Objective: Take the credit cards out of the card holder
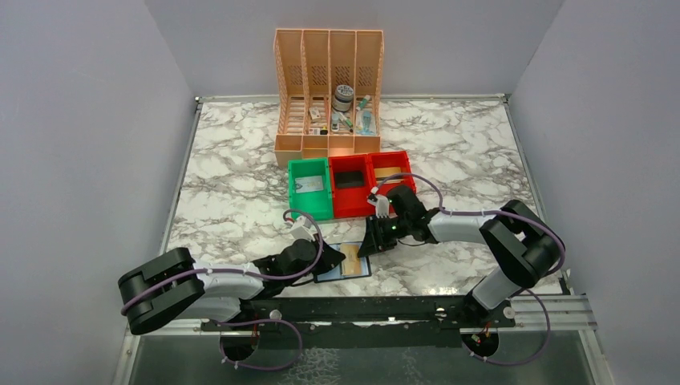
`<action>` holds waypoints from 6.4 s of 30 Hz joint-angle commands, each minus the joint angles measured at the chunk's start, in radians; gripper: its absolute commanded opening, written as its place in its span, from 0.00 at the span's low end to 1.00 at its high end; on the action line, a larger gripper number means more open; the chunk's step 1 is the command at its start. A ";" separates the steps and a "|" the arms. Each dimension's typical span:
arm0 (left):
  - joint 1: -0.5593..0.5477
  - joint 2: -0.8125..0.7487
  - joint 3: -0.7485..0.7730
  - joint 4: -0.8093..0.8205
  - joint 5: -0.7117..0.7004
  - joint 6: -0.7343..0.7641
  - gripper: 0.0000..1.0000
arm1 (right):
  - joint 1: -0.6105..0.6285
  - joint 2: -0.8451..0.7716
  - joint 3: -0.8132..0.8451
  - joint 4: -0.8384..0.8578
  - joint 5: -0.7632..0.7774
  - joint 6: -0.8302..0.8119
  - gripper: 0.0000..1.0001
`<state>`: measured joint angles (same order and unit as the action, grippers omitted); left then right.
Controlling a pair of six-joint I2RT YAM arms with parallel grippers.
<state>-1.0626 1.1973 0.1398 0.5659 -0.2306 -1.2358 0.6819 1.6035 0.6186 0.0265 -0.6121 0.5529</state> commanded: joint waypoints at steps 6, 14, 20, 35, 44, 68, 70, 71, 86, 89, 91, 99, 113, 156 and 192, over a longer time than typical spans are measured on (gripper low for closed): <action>-0.004 -0.018 -0.020 -0.054 -0.033 0.006 0.13 | 0.007 -0.018 0.007 -0.055 0.054 -0.045 0.27; -0.004 -0.025 -0.019 -0.052 -0.029 0.008 0.11 | 0.014 -0.119 -0.002 0.040 -0.063 -0.036 0.28; -0.004 -0.030 -0.017 -0.052 -0.029 0.007 0.12 | 0.067 -0.050 0.018 0.062 -0.032 -0.003 0.28; -0.004 -0.045 -0.032 -0.052 -0.004 -0.010 0.24 | 0.069 0.053 -0.039 0.044 0.133 0.049 0.28; -0.004 -0.087 -0.064 -0.052 -0.028 -0.047 0.21 | 0.068 0.060 -0.047 0.044 0.165 0.068 0.27; -0.004 -0.271 -0.146 -0.093 -0.057 -0.045 0.00 | 0.068 0.040 -0.031 0.010 0.203 0.058 0.27; -0.004 -0.277 -0.143 -0.109 -0.061 -0.041 0.00 | 0.068 0.036 -0.026 0.009 0.195 0.055 0.27; -0.003 -0.276 -0.140 -0.115 -0.062 -0.040 0.00 | 0.068 0.034 -0.022 0.005 0.190 0.051 0.27; -0.004 -0.257 -0.107 -0.124 -0.058 -0.025 0.00 | 0.071 -0.078 0.018 0.133 -0.034 0.018 0.29; -0.003 -0.255 -0.105 -0.124 -0.059 -0.026 0.00 | 0.072 -0.027 0.024 0.159 -0.087 0.018 0.30; -0.004 -0.253 -0.103 -0.124 -0.058 -0.027 0.00 | 0.073 0.011 0.037 0.135 -0.079 0.023 0.30; -0.004 -0.229 -0.084 -0.116 -0.030 -0.001 0.17 | 0.072 0.098 0.021 0.074 0.059 0.024 0.30; -0.003 -0.199 -0.078 -0.020 0.051 0.071 0.27 | 0.071 0.086 -0.019 0.083 0.130 0.055 0.29; -0.002 -0.564 0.021 -0.486 -0.047 0.152 0.00 | -0.046 -0.365 -0.068 0.052 0.307 0.028 0.62; 0.216 -0.257 -0.049 0.292 0.428 0.062 0.00 | -0.044 -0.088 -0.197 0.915 -0.281 0.400 0.45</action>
<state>-0.8516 0.9367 0.0971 0.7872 0.1772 -1.1519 0.6361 1.5261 0.4099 0.9100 -0.9039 0.9539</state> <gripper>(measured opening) 0.012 0.457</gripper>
